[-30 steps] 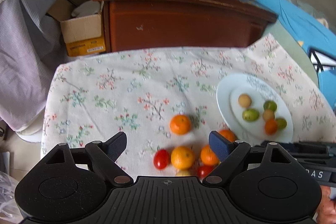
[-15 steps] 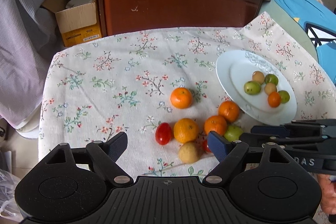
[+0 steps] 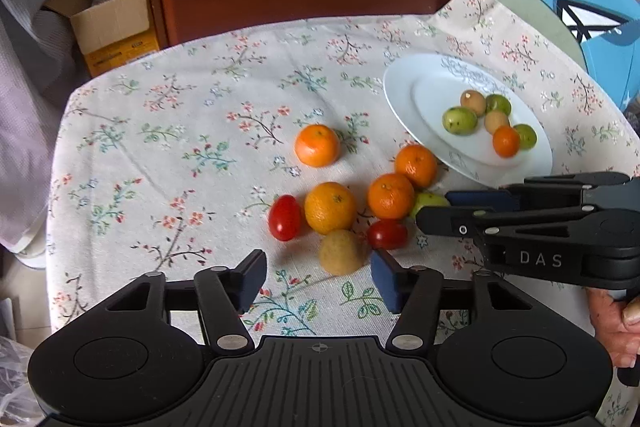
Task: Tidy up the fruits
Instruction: 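Grasp a brown kiwi with the left gripper while the right gripper grasps a green fruit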
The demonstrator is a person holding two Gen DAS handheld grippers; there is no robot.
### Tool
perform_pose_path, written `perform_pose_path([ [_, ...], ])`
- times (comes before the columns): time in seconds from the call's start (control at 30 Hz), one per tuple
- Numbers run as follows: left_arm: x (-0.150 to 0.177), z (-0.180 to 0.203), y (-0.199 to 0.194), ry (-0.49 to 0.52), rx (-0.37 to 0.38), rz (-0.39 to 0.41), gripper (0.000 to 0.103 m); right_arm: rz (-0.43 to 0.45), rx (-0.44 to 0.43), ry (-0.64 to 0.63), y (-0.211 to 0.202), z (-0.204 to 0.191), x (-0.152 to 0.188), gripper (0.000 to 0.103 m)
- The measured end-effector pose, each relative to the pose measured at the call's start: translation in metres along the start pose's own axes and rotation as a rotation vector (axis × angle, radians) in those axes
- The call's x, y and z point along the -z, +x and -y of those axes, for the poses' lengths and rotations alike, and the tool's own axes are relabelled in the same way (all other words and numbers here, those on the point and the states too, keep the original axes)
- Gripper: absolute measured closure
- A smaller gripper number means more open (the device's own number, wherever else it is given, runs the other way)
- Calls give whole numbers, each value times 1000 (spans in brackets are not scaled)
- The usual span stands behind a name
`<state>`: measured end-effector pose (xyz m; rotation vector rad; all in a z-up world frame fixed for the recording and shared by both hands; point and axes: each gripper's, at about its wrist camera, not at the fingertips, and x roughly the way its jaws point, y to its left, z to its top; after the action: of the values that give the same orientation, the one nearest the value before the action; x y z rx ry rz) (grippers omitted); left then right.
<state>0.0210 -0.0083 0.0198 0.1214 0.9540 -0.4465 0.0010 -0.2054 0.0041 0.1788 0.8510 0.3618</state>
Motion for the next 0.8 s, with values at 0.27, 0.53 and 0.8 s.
perform_pose_path([
  [0.27,2,6,9,29,8,-1,59,-7,-3,14,-2,2,-1,79],
  [0.53,2,12,11,77,20,18,78,-16,-3,24,-2,3,-1,79],
  [0.8,2,14,3,85,24,25,78,-23,-23,45,-8,4,-2,79],
])
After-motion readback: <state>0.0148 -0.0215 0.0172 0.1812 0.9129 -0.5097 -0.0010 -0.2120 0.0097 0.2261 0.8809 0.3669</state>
